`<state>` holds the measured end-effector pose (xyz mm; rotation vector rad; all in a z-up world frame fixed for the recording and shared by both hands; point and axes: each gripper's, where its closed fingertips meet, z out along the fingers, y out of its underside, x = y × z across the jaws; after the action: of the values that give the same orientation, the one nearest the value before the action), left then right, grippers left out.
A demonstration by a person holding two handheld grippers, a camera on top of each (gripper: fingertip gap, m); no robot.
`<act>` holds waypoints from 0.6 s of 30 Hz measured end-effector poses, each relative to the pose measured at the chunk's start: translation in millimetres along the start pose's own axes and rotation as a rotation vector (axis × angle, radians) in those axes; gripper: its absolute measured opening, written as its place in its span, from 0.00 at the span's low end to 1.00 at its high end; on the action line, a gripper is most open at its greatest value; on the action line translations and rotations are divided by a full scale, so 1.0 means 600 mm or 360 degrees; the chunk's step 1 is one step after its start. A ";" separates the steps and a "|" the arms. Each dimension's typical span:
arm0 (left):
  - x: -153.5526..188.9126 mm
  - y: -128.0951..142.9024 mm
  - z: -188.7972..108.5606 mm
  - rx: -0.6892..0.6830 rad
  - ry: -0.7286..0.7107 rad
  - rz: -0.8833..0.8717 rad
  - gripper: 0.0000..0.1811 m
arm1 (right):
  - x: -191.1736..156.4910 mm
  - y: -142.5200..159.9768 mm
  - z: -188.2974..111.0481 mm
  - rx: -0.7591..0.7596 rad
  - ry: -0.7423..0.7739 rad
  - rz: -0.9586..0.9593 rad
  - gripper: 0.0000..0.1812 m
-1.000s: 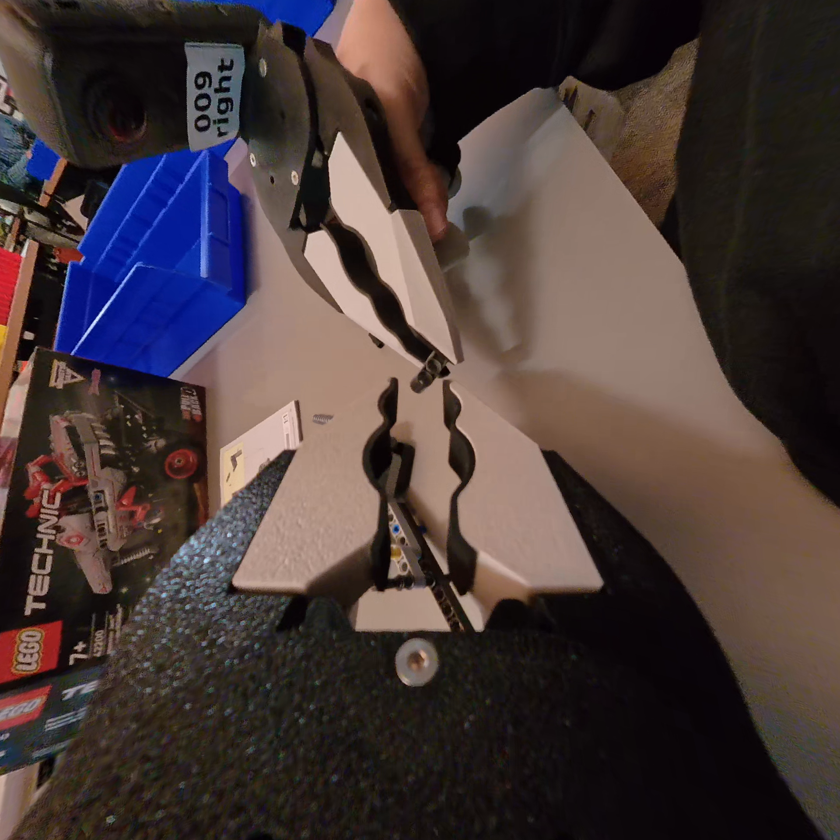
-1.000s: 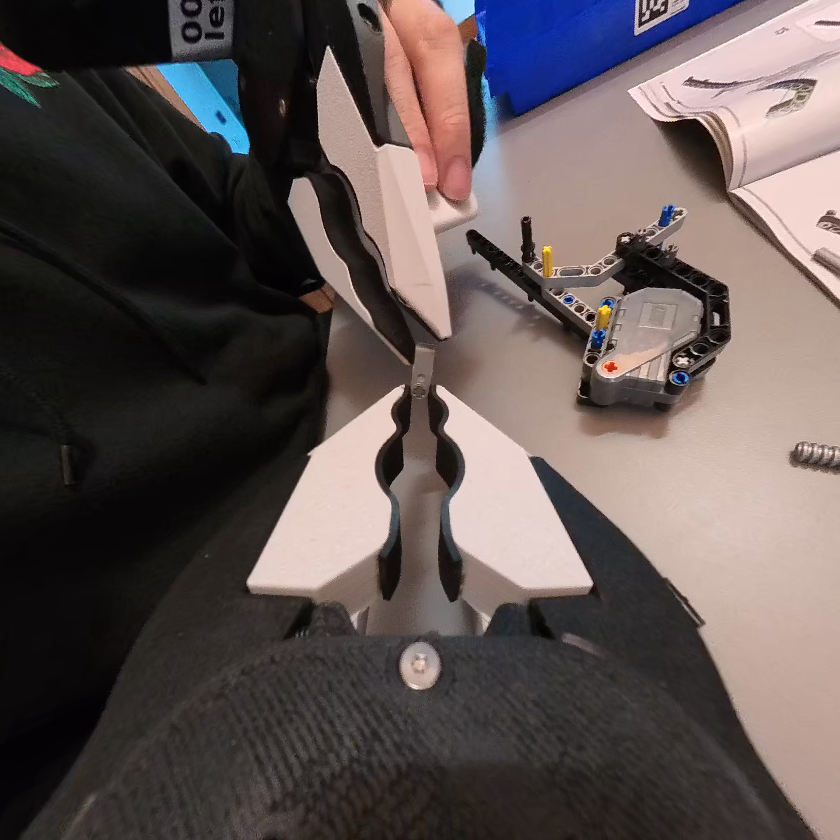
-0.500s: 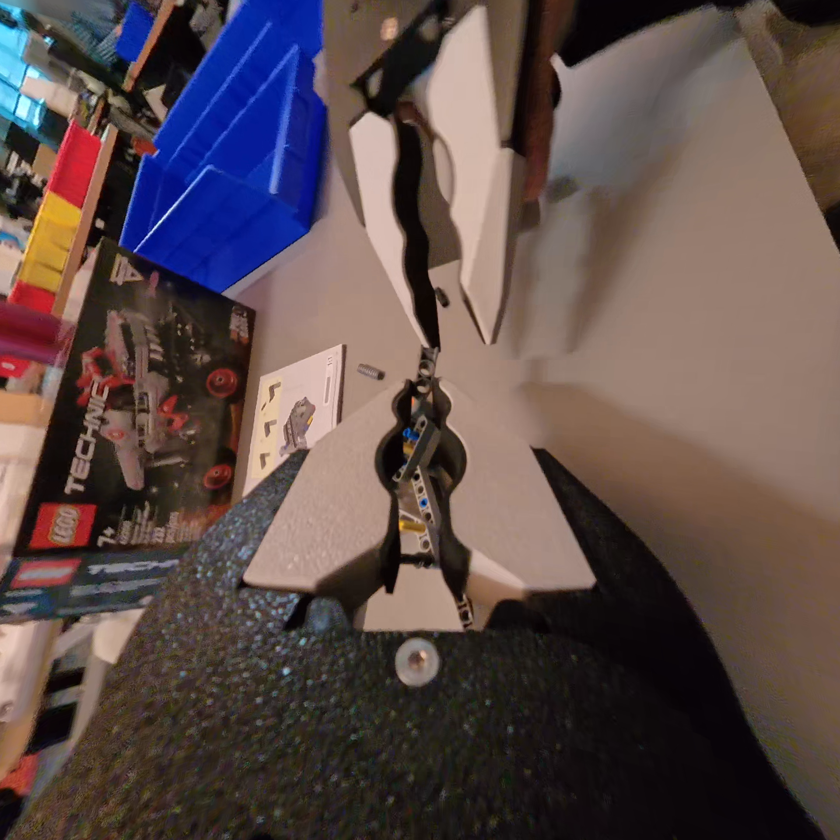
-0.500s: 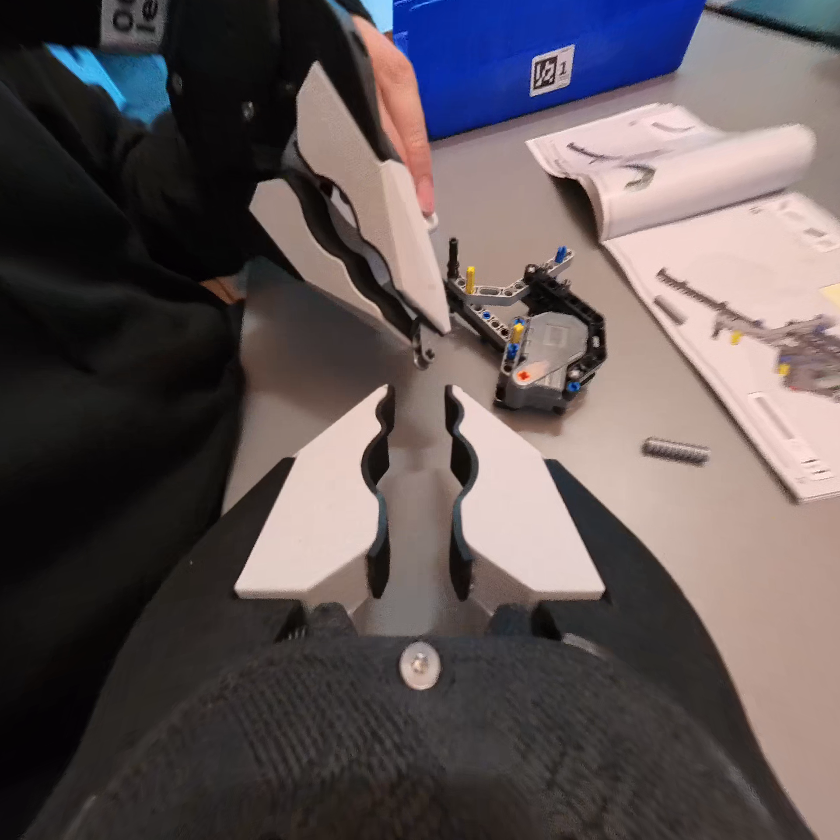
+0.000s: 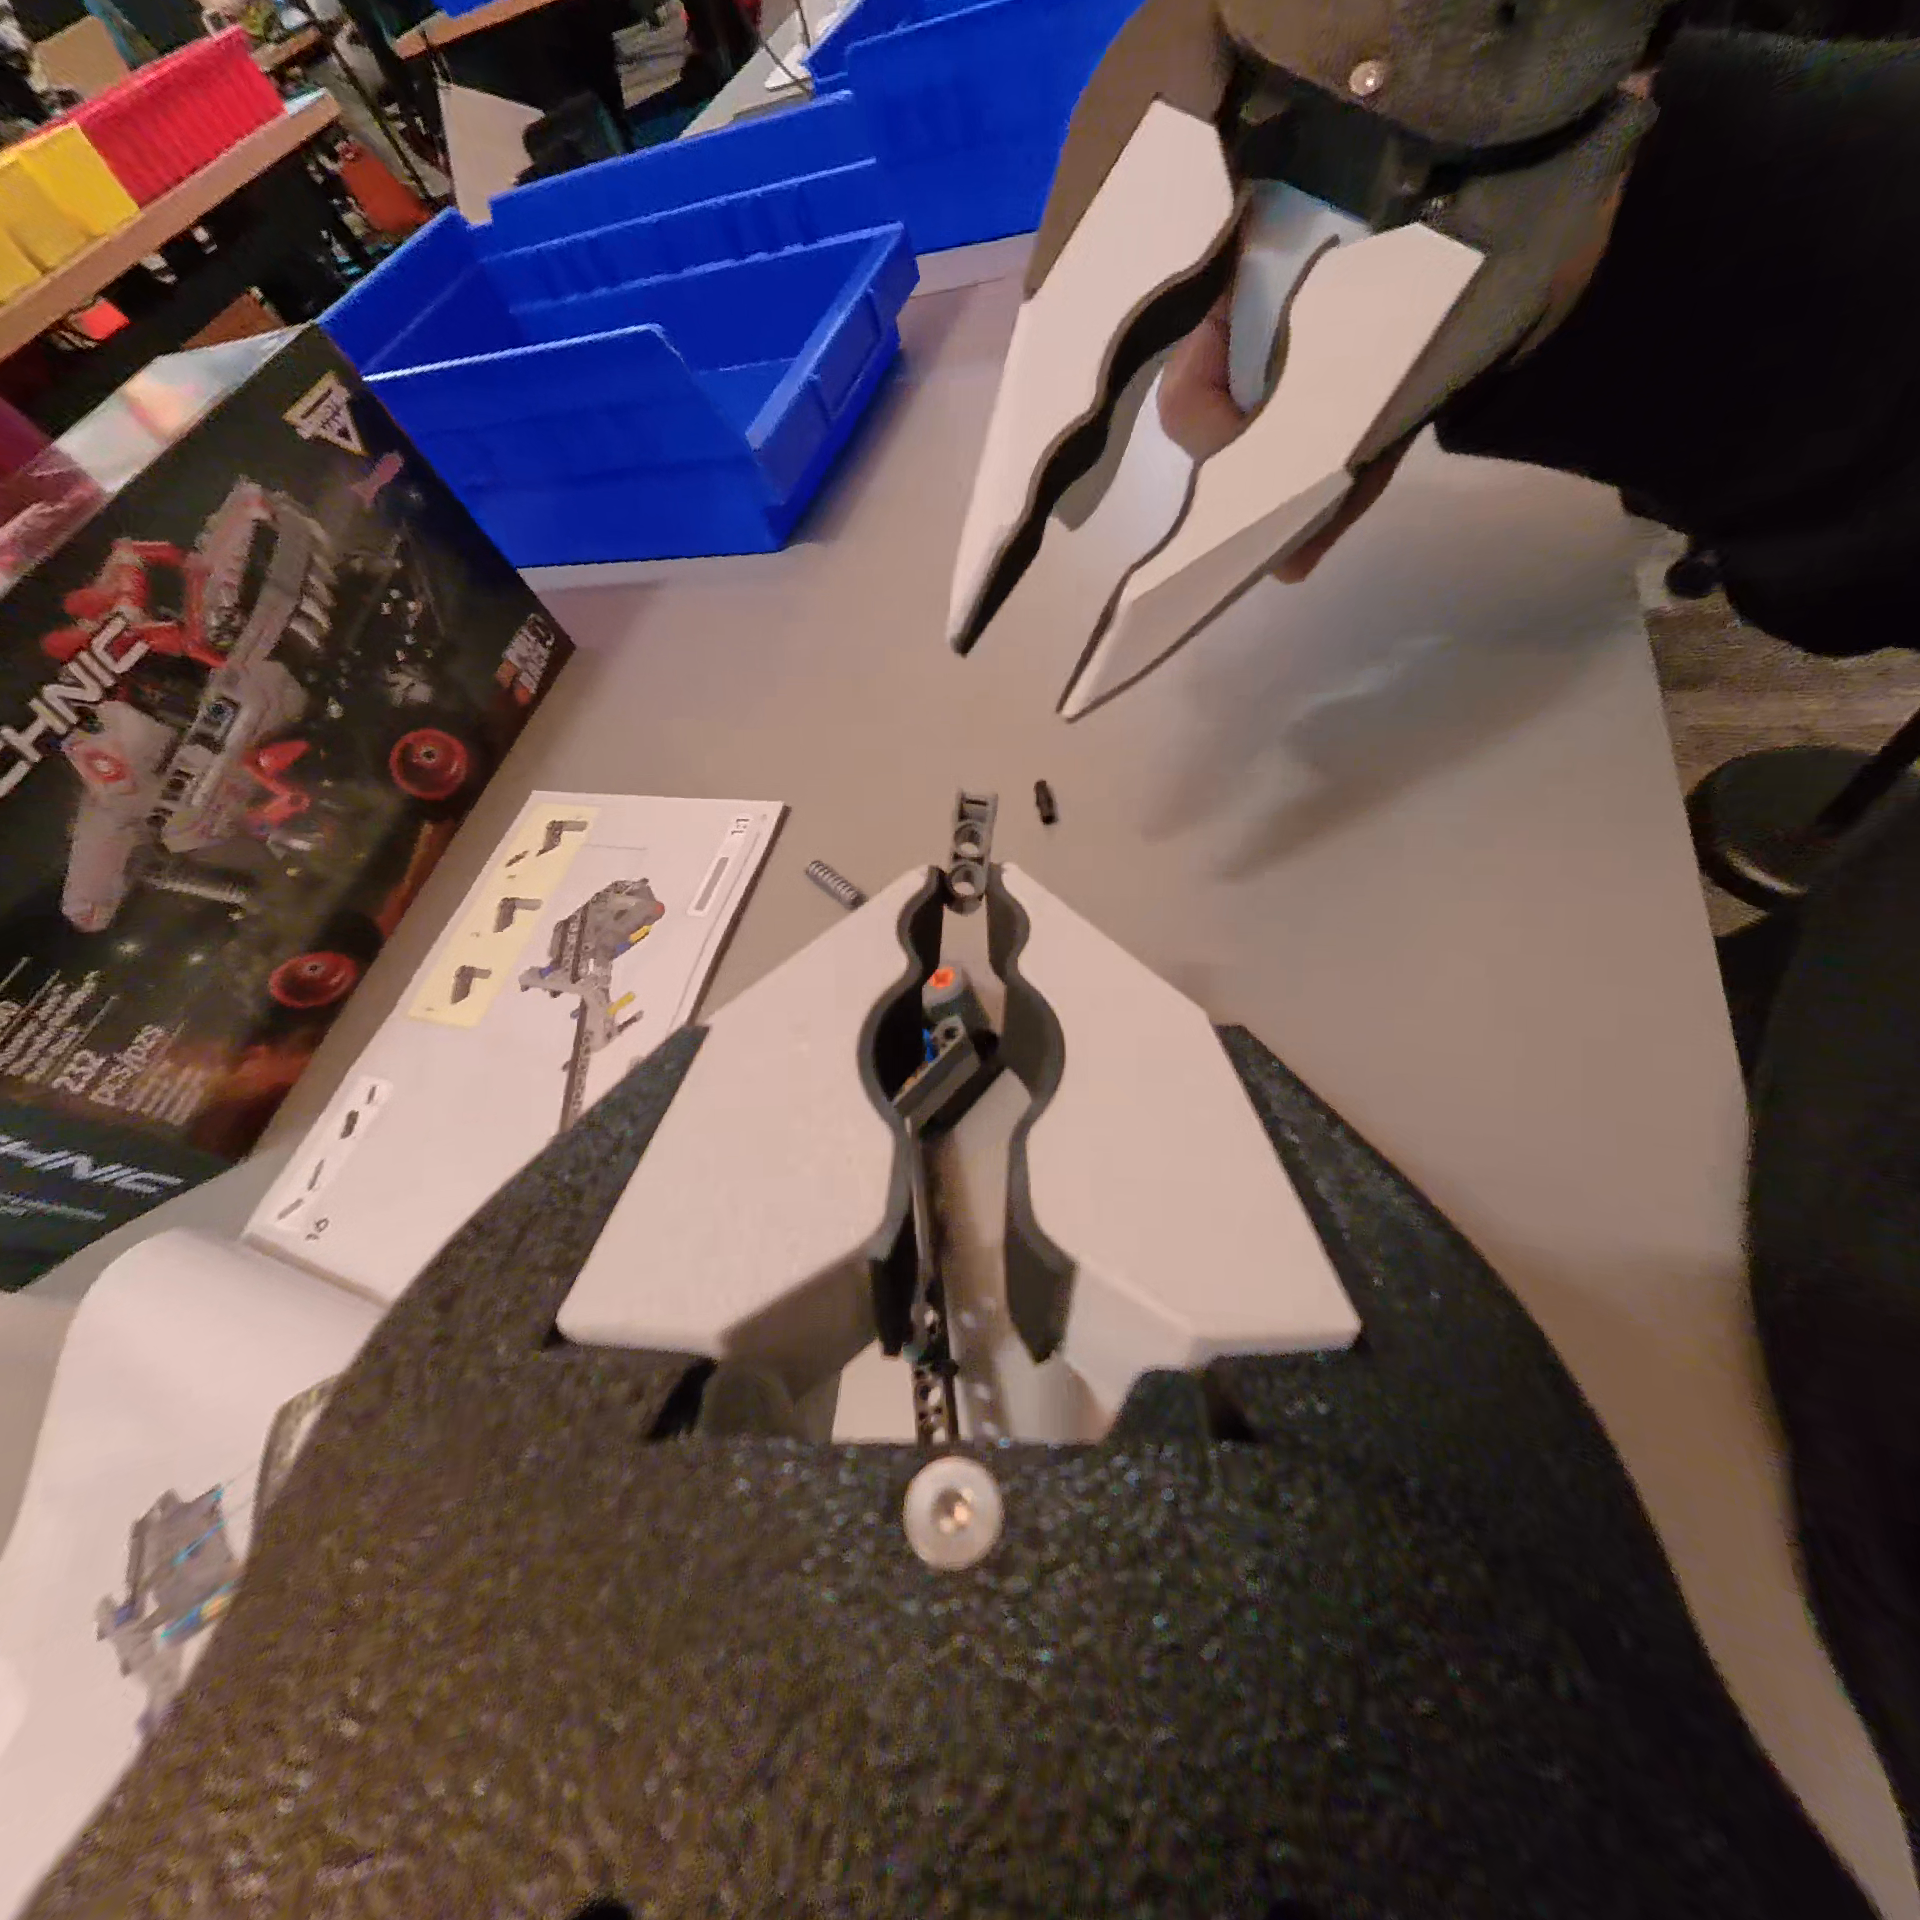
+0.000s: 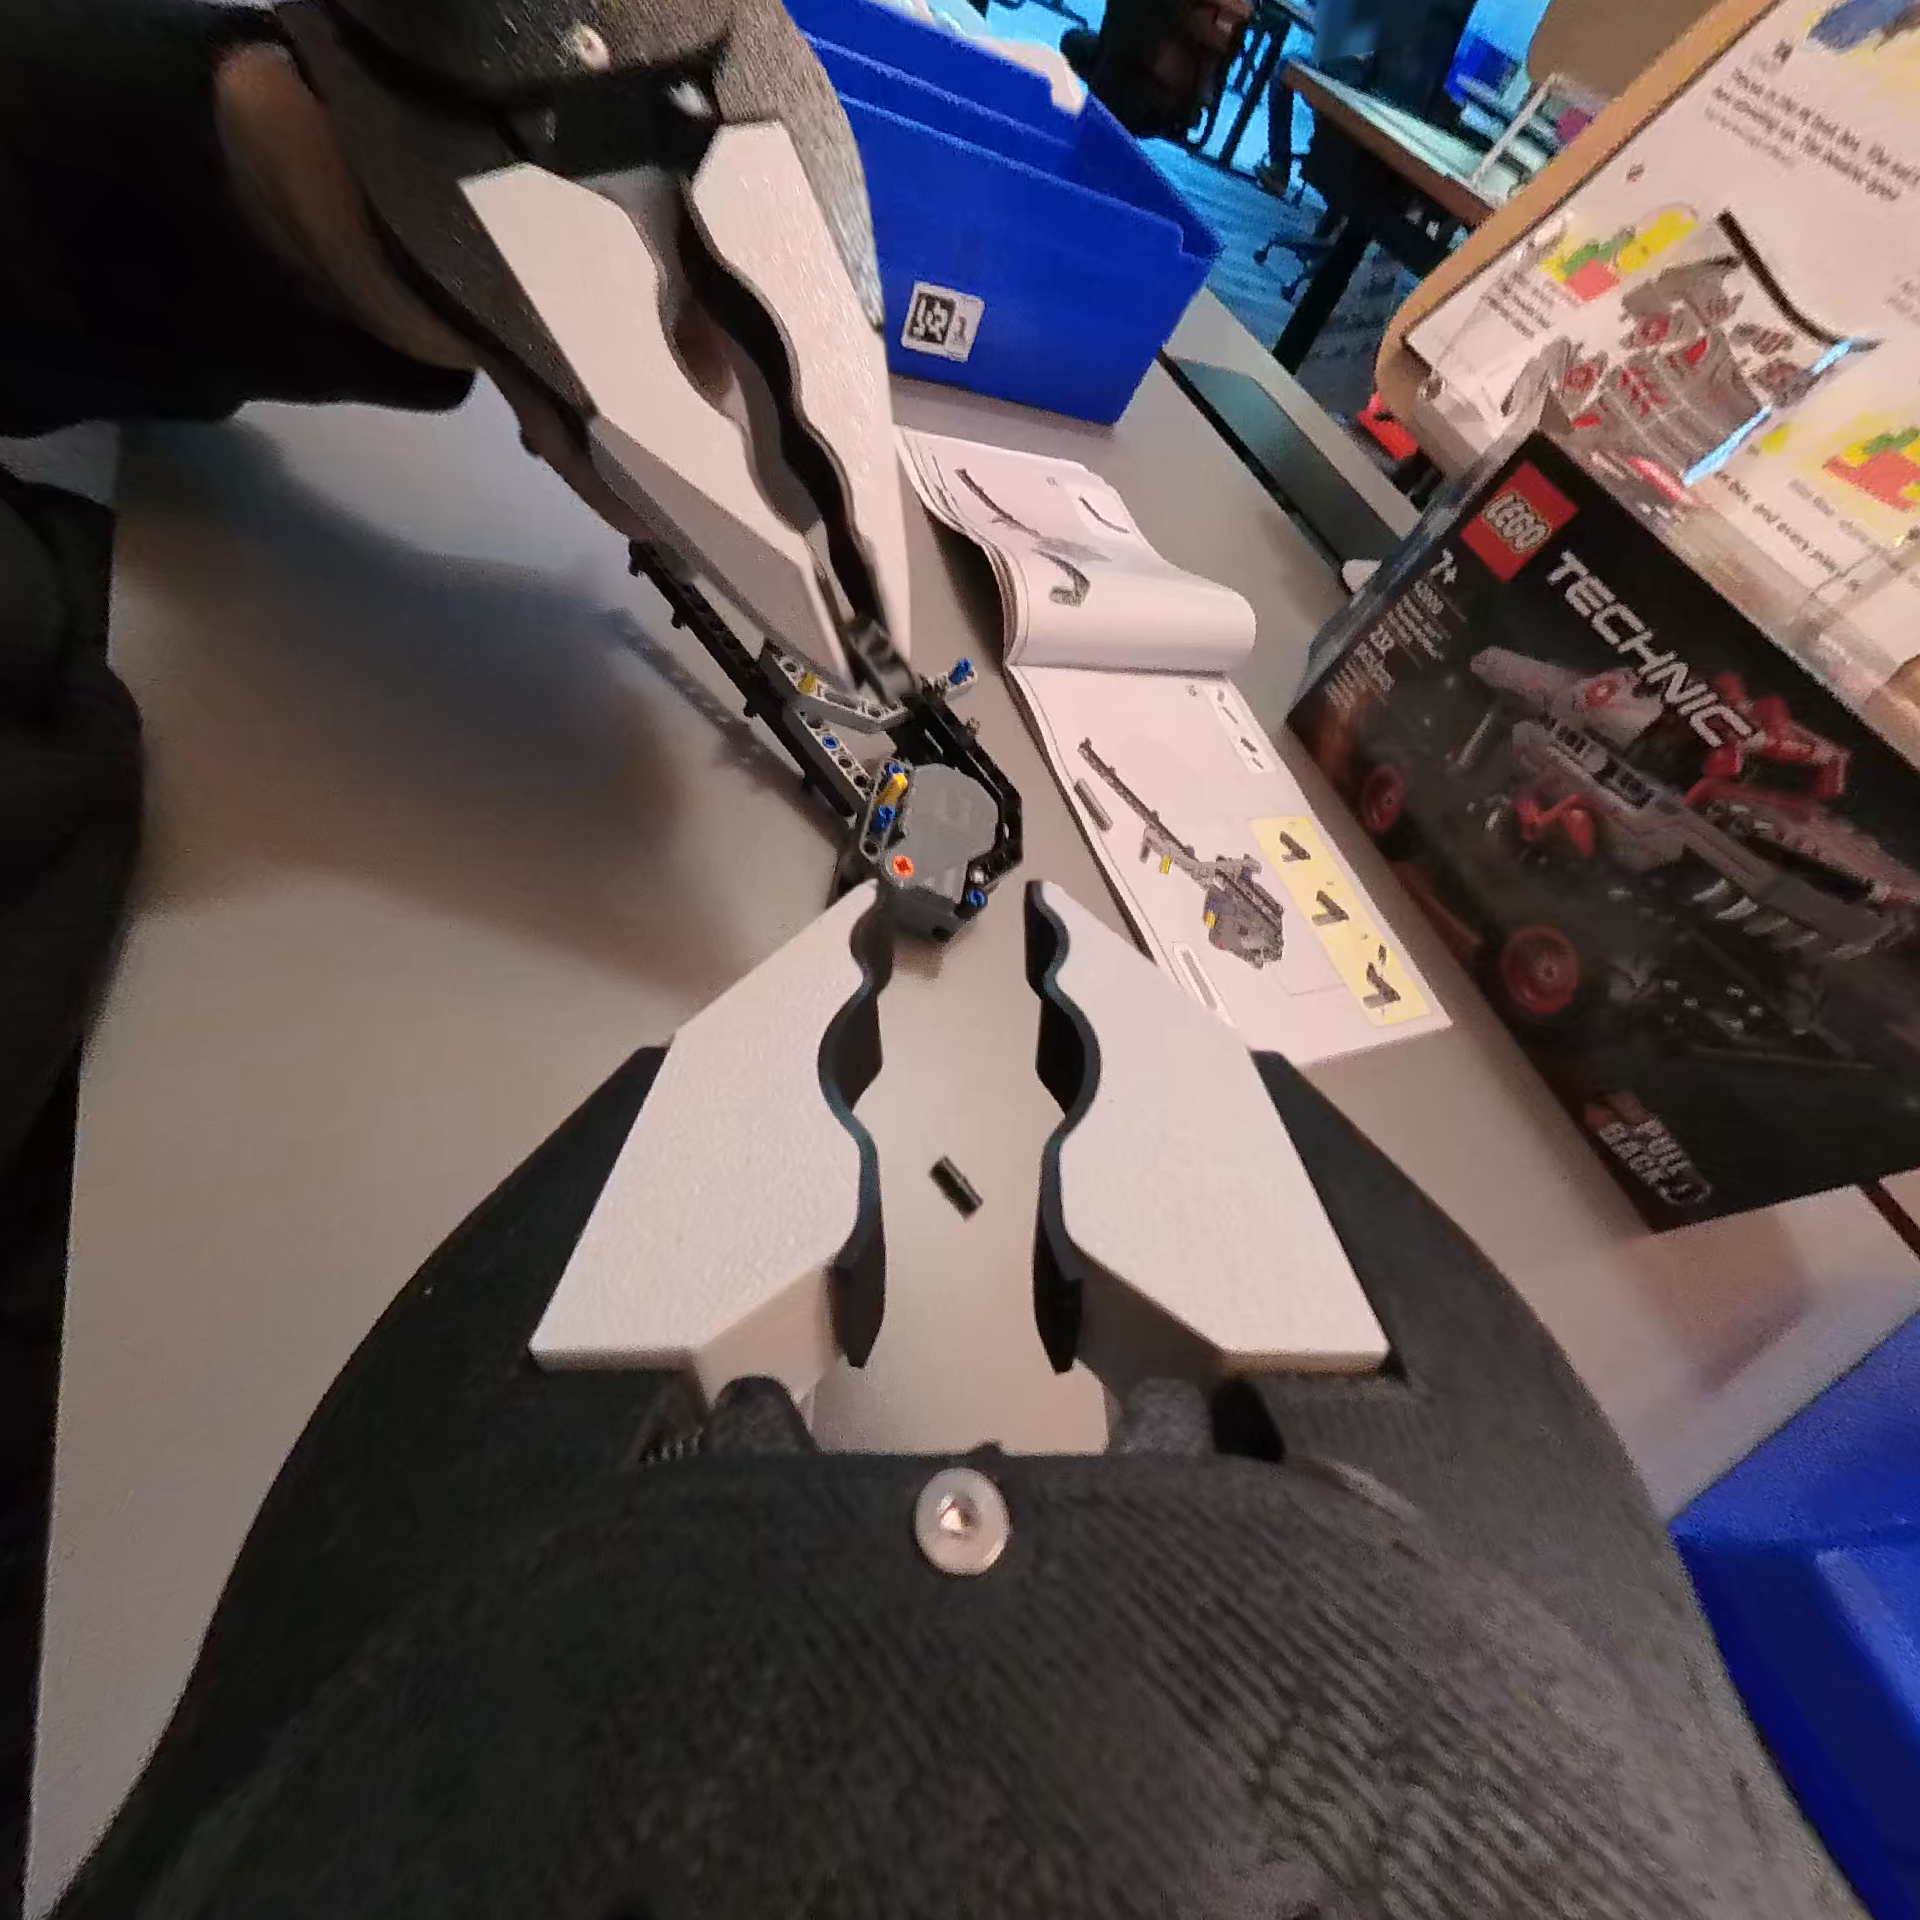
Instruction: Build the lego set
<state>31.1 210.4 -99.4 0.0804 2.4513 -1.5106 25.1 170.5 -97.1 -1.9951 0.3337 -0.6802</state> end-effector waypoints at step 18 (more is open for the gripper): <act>0.023 -0.012 -0.002 0.0023 0.0110 0.0197 0.03 | -0.041 -0.051 0.037 0.0148 -0.0065 -0.0274 0.04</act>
<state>15.9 206.8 -96.1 0.2858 2.4388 -1.4958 17.2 213.7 -86.9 -1.9607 0.1044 -0.7483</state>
